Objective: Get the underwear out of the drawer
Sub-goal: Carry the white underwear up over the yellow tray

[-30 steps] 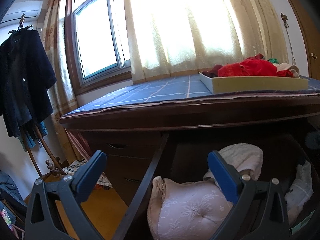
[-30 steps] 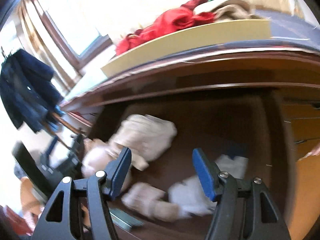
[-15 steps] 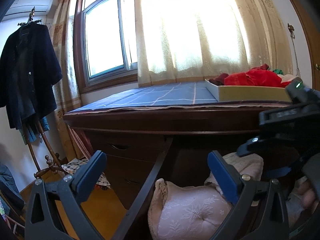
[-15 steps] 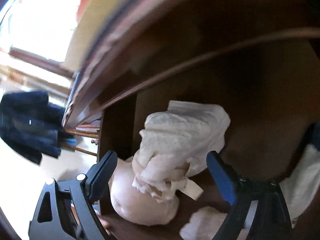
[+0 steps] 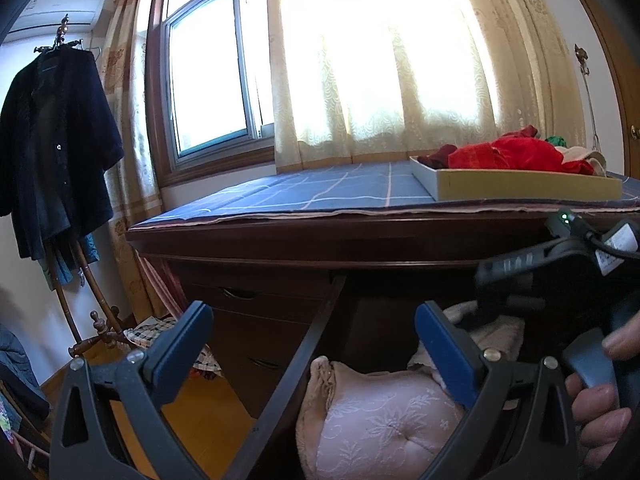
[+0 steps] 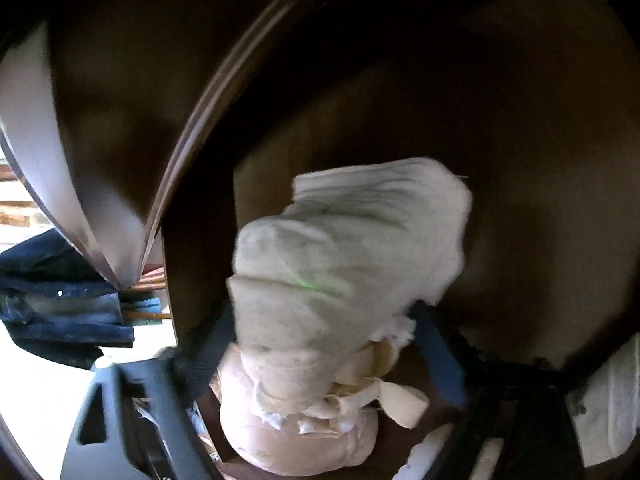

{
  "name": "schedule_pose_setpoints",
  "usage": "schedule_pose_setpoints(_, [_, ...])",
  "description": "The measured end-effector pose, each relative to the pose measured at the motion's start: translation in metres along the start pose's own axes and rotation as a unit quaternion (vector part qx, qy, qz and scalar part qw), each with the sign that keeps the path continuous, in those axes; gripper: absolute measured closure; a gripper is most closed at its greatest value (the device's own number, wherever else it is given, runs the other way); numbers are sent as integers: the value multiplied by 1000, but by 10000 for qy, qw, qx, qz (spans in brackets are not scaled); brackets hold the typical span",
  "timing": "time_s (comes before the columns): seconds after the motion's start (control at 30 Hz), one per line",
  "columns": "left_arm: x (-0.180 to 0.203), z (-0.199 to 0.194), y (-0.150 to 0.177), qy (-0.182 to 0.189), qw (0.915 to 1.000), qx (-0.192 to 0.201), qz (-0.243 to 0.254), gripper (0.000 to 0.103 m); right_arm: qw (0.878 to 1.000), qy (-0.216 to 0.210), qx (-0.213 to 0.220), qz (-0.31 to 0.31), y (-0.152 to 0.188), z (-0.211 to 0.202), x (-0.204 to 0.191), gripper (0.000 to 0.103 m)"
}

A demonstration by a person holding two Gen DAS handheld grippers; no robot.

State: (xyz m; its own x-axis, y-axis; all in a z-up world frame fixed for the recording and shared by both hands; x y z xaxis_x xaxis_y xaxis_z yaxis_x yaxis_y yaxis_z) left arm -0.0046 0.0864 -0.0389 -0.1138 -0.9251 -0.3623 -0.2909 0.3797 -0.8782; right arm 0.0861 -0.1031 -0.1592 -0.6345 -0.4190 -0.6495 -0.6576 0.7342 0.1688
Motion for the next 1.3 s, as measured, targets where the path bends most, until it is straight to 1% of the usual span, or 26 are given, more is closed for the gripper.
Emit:
schedule_pose_setpoints(0.03, [0, 0, 0, 0, 10000, -3, 5, 0, 9999, -34, -59, 77, -2, 1, 4, 58])
schedule_pose_setpoints(0.1, [0, 0, 0, 5, 10000, -1, 16, 0, 9989, -258, -213, 325, -4, 5, 11, 70])
schedule_pose_setpoints(0.17, [0, 0, 0, -1, 10000, 10, 31, 0, 9984, -404, -272, 302, -2, 3, 11, 75])
schedule_pose_setpoints(0.23, [0, 0, 0, 0, 10000, 15, 44, 0, 9983, -490, -212, 225, 2, -4, 11, 77])
schedule_pose_setpoints(0.37, [1, 1, 0, 4, 10000, 25, 73, 0, 9973, -728, -31, 14, 16, -21, 11, 78])
schedule_pose_setpoints(0.47, [1, 1, 0, -10, 10000, 23, 83, 0, 9945, -981, 256, -251, 21, -54, 18, 78])
schedule_pose_setpoints(0.6, [2, 1, -1, -55, 9999, 10, 111, 0, 9873, -1287, 702, -617, 31, -103, 21, 78])
schedule_pose_setpoints(0.73, [3, 2, -1, -85, 9999, -21, 132, 0, 9804, -1606, 876, -726, 39, -141, 20, 78])
schedule_pose_setpoints(0.93, [4, 2, -2, -117, 9998, -35, 187, 0, 9667, -2051, 1021, -1140, 59, -193, -5, 78])
schedule_pose_setpoints(1.03, [4, 2, -1, -116, 9997, -14, 204, 0, 9634, -2118, 1116, -1205, 63, -203, -17, 78])
schedule_pose_setpoints(1.13, [5, 1, -1, -122, 9997, 14, 227, 0, 9632, -2101, 1180, -1187, 64, -208, -20, 78])
schedule_pose_setpoints(1.23, [5, 0, -1, -124, 9997, 14, 226, 0, 9632, -2073, 1214, -1208, 57, -218, -20, 78])
schedule_pose_setpoints(1.3, [5, 0, -1, -124, 9997, 15, 229, 0, 9609, -2093, 1277, -1287, 54, -229, -18, 78])
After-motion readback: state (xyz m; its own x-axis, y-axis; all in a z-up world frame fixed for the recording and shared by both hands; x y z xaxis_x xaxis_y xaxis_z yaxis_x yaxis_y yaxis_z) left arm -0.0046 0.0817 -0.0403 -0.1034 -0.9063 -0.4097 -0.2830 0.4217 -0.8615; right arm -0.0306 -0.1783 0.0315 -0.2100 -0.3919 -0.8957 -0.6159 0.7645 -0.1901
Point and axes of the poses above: each gripper's, at about its wrist camera, not at the fingertips, and z roughly the way its jaws point, x to its right, y to its underside, the point moved 3 cm from there along z, roughly the way its jaws point, and after that the axes turned 15 degrees about z, right-handed, at the moved point
